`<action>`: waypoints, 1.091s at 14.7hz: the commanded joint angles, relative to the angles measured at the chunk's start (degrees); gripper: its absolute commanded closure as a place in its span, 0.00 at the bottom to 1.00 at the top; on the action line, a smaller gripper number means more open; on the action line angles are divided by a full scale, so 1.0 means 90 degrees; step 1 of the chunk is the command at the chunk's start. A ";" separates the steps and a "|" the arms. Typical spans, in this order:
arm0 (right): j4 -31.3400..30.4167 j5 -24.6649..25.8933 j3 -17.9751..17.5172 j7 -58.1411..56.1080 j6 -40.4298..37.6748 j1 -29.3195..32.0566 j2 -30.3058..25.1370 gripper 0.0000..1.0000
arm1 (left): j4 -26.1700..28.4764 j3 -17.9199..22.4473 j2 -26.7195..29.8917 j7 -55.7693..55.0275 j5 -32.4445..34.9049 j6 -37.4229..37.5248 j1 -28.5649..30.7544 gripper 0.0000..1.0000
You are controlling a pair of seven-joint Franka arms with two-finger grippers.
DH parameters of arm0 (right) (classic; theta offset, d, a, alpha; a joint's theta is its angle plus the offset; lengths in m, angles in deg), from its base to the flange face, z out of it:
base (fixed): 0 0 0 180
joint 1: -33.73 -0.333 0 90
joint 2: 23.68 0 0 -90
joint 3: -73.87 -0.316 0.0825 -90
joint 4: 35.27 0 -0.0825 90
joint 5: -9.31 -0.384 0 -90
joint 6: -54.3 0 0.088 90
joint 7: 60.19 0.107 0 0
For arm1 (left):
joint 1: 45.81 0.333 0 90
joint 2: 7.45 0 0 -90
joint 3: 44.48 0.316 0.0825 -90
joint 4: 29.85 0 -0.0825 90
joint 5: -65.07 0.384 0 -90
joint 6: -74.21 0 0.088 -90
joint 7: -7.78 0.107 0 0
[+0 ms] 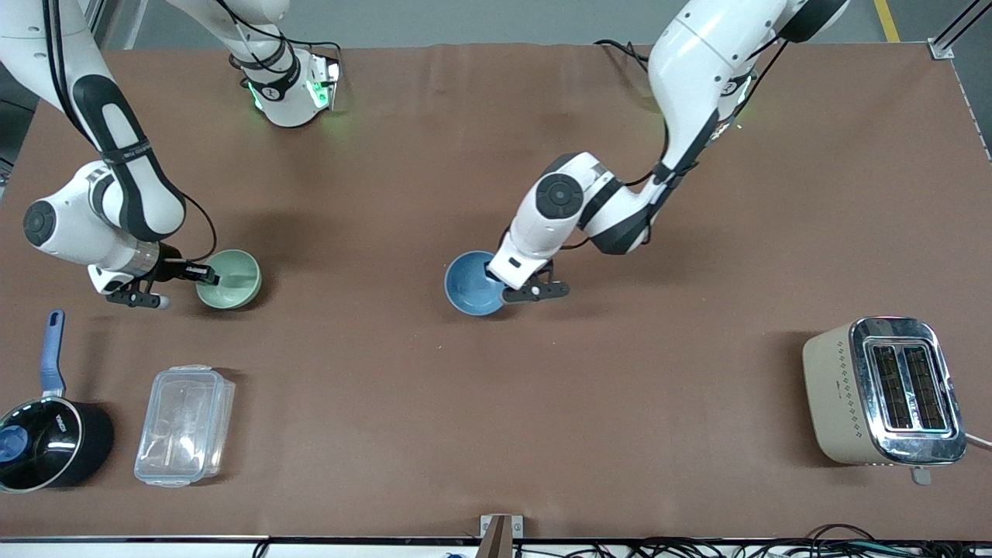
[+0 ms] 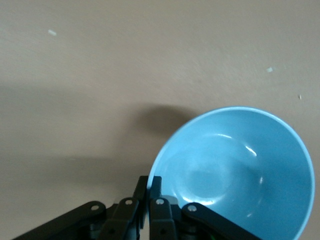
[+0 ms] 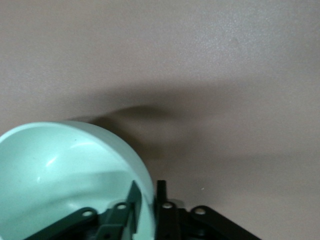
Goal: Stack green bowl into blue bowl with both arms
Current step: 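Slide the blue bowl toward the table middle with the left gripper, then release the blue bowl while the right gripper carries the green bowl over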
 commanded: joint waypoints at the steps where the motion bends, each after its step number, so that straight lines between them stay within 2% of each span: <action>1: 0.0237 -0.0167 -0.0054 -0.0238 -0.0440 0.0122 -0.0090 1.00 | -0.0486 0.0236 -0.0368 -0.0007 0.0062 0.0002 -0.0321 0.98; 2: 0.0305 -0.0167 -0.0044 -0.0199 -0.0596 0.0112 -0.0148 1.00 | -0.0487 0.0334 -0.0369 -0.0007 0.0062 -0.0008 -0.0419 0.93; 3: 0.0383 -0.0167 -0.0044 -0.0179 -0.0762 0.0102 -0.0265 1.00 | -0.0487 0.0373 -0.0369 0.0003 0.0062 -0.0008 -0.0420 0.82; 5: 0.0578 -0.0167 -0.0073 0.0122 -0.1171 0.0015 -0.0528 1.00 | -0.0487 0.0384 -0.0349 0.0003 0.0062 0.0002 -0.0411 0.25; 6: 0.0773 -0.0167 -0.0122 0.0385 -0.1493 -0.0063 -0.0646 1.00 | -0.0487 0.0432 -0.0272 0.0012 0.0101 0.0031 -0.0391 0.00; 8: 0.1260 -0.0157 -0.0112 0.1106 -0.2108 -0.0540 -0.0734 1.00 | -0.0584 0.0559 0.0098 0.0051 0.0305 0.0390 -0.0255 0.00; 12: 0.1574 -0.0147 -0.0112 0.2940 -0.2219 -0.1730 -0.0803 1.00 | -0.1383 0.0638 0.1025 0.0558 0.0882 0.2506 0.0466 0.00; 13: 0.1720 -0.0147 -0.0112 0.3468 -0.2219 -0.2062 -0.0784 1.00 | -0.1453 0.0638 0.1250 0.0753 0.0883 0.2782 0.0691 0.00; 16: 0.2072 -0.0138 -0.0112 0.4506 -0.2160 -0.2922 -0.0715 1.00 | -0.1463 0.0628 0.2031 0.2224 0.0824 0.3612 0.1384 0.00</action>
